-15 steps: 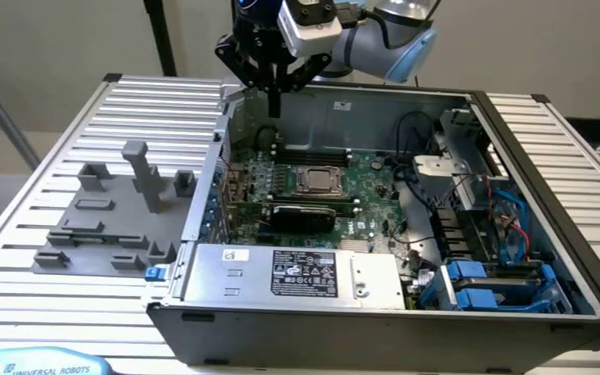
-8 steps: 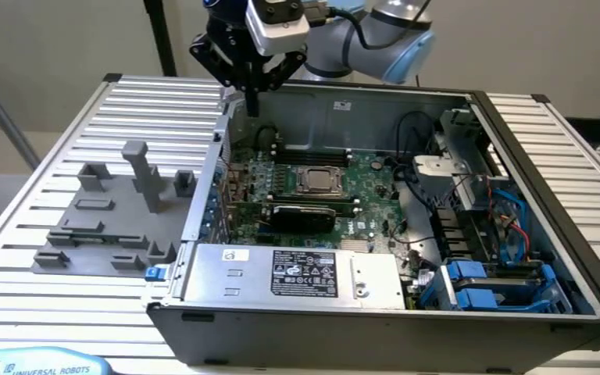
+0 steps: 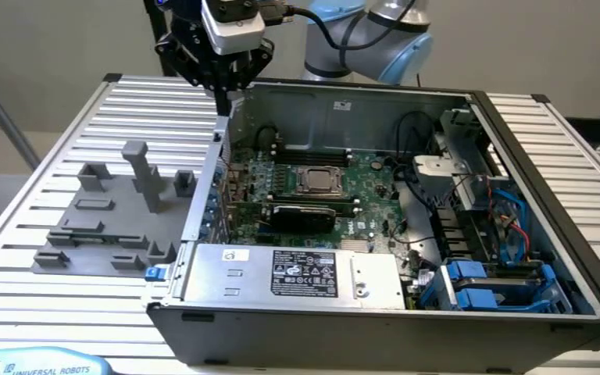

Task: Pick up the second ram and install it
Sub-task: 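Reach for the second ram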

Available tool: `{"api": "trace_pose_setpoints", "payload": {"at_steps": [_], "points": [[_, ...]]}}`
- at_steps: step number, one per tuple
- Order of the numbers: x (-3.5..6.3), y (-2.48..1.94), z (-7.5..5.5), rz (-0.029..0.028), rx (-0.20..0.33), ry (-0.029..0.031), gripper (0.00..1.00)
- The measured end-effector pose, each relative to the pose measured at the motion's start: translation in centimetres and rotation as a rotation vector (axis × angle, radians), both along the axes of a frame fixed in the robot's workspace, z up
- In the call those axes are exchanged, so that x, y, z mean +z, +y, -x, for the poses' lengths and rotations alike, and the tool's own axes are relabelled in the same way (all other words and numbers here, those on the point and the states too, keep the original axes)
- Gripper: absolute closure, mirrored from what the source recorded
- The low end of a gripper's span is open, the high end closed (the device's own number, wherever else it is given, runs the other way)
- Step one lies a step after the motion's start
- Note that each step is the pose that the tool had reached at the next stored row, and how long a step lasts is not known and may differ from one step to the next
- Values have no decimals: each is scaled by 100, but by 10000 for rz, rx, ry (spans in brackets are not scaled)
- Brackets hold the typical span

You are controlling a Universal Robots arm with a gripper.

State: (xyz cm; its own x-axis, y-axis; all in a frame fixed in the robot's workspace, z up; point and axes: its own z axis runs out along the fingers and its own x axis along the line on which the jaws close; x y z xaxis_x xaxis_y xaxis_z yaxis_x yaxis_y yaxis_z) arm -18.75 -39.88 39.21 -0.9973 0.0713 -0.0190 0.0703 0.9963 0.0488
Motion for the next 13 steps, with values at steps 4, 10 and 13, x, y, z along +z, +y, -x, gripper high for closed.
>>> {"api": "trace_pose_setpoints", "payload": {"at_steps": [4,10,13], "points": [[-10,0,180,0,1,0,89],[-45,-2,454,0,1,0,89],[-73,-4,593,1,0,0,89]]}}
